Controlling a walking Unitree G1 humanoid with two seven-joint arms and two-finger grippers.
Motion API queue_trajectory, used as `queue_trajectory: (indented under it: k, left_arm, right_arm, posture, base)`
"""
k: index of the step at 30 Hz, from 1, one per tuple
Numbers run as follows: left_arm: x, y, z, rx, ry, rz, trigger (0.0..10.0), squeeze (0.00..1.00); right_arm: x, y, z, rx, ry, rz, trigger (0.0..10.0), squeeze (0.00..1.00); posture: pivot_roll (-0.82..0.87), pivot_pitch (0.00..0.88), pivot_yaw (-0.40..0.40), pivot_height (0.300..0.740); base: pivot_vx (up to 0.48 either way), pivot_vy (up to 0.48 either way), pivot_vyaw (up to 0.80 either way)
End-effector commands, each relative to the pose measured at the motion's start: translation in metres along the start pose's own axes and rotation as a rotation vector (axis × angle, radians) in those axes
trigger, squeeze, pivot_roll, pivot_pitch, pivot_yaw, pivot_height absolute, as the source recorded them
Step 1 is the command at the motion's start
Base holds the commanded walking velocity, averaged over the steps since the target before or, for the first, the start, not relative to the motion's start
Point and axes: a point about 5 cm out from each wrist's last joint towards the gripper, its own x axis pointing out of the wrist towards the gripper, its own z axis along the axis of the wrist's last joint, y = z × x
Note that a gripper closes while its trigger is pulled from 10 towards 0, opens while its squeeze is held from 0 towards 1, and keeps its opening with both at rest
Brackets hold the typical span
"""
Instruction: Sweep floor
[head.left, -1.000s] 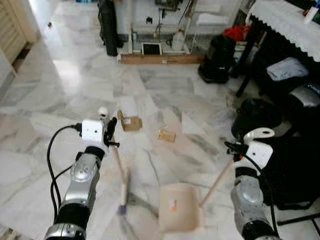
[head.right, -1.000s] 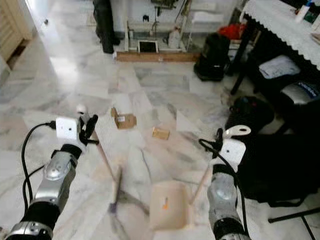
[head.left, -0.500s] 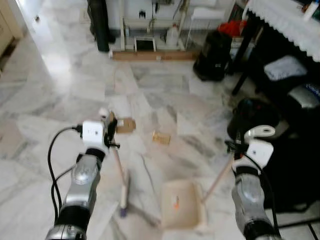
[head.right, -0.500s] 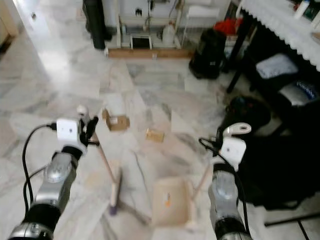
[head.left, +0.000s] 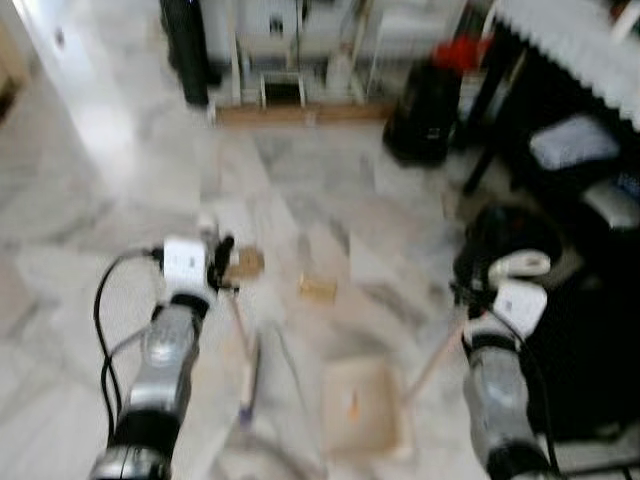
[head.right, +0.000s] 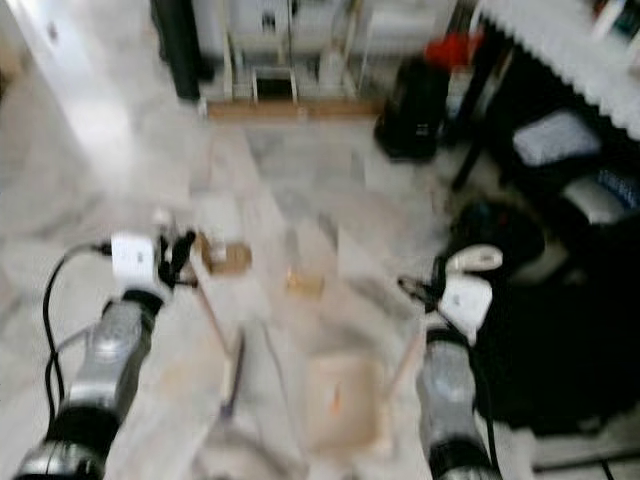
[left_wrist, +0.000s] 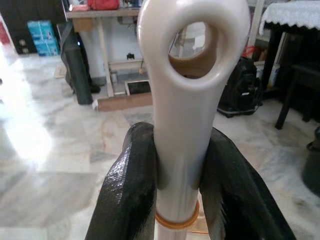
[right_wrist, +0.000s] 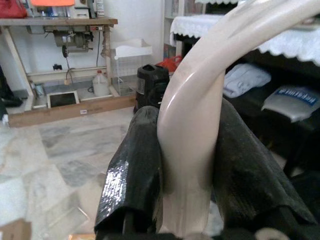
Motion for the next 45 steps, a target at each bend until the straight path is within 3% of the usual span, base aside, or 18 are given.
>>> queue_trajectory:
  k: [1,45]
  left_arm:
    - [0.0037,-0.0068,0.0078,0.003,-0.039,-0.024,10.0,0.00]
    - [0.0012,-0.0078,0.0073,0.001,-0.036,-0.021,10.0,0.00]
  right_arm:
    - [0.0011,-0.0065,0.0025,-0.009,-0.014,-0.013,10.0,0.00]
    - [0.0006,-0.0039,0.0016,-0.064,-0.004,0.032,10.0,0.00]
  posture:
    - [0.13,0.118,-0.049,0.740]
    - [0.13,0.130,-0.054,0.740]
  base:
    - [0.341,0.000,0.00]
    - [0.341,0.000,0.05]
